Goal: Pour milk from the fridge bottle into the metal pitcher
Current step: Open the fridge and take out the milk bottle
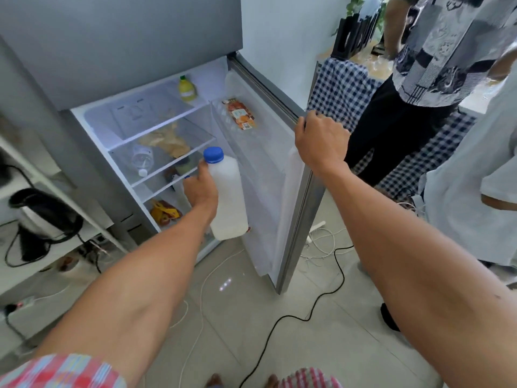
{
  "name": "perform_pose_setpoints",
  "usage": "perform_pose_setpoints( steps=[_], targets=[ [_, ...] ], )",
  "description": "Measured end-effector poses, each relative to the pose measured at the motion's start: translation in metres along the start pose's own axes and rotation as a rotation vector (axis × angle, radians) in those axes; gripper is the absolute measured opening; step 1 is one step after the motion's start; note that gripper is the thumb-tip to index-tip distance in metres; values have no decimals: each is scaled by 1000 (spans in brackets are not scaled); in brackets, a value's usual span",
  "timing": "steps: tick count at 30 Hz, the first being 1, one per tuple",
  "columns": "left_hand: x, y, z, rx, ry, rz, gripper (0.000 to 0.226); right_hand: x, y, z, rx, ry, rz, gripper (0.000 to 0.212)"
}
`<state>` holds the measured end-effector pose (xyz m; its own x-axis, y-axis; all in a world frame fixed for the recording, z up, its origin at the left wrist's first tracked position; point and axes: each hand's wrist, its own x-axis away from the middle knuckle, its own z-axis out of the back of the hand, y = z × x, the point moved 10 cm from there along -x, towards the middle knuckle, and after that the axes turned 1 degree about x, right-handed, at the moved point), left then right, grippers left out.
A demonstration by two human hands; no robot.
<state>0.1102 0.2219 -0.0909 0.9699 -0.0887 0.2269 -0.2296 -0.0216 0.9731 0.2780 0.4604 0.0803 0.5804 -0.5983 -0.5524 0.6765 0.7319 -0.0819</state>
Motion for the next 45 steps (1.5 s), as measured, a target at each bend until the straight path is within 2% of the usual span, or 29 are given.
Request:
perform_pose_setpoints(
  steps=[3,11,16,18,22,26,30,35,40,45],
  targets=[
    [1,21,26,-68,83,-62,45,6,-17,1,-56,-54,-53,36],
    [-17,69,95,-101,169,-171,35,30,-119,12,-33,-258,0,16],
    [-39,81,152,-65,246,-157,41,41,-182,1,-275,-297,-22,13],
    [-49,85,172,-79,265,-151,46,44,-204,-7,-390,-318,-27,24],
    [-59,97,205,-75,314,-149,51,53,-247,-19,-489,-356,28,63],
    [-67,110,232,-38,377,-170,49,55,-285,-36,-616,-373,120,65],
    [-72,118,251,-16,446,-176,46,51,-320,-48,-637,-389,320,50],
    [-78,127,267,-11,510,-185,50,37,-364,-78,-597,-532,524,59],
    [-84,130,275,-10,555,-168,45,22,-397,-105,-469,-633,633,58],
    [-92,132,274,-11,566,-177,44,13,-420,-120,-369,-668,683,67]
  ],
)
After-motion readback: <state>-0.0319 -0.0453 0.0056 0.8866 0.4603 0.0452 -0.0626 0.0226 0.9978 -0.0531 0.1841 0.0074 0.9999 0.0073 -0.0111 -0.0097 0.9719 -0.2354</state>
